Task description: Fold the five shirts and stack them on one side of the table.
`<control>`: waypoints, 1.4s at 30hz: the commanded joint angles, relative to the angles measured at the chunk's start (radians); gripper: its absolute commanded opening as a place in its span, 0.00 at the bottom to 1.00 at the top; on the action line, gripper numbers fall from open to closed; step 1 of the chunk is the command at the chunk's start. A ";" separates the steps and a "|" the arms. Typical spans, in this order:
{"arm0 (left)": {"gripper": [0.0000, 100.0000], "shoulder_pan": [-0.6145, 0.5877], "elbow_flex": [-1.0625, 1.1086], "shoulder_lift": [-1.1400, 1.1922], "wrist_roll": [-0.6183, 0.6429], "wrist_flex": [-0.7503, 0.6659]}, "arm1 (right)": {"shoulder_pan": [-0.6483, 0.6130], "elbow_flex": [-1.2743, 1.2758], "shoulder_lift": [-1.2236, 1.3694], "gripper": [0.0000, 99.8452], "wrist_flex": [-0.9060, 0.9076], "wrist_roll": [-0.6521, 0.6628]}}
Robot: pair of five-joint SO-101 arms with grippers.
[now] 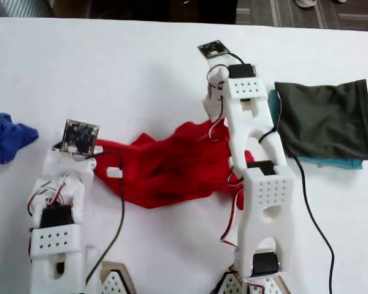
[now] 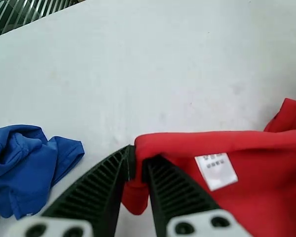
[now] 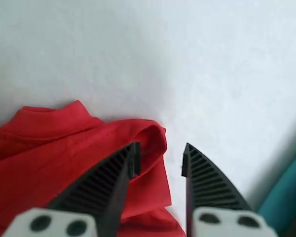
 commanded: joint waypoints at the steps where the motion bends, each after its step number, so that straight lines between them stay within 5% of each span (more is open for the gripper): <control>1: 0.03 -0.006 -0.008 -0.020 -0.011 -0.021 | -0.004 -0.035 0.025 0.14 0.002 0.002; 42: 0.03 -0.006 -0.008 -0.020 -0.011 -0.021 | -0.058 -0.198 0.219 0.14 -0.044 0.003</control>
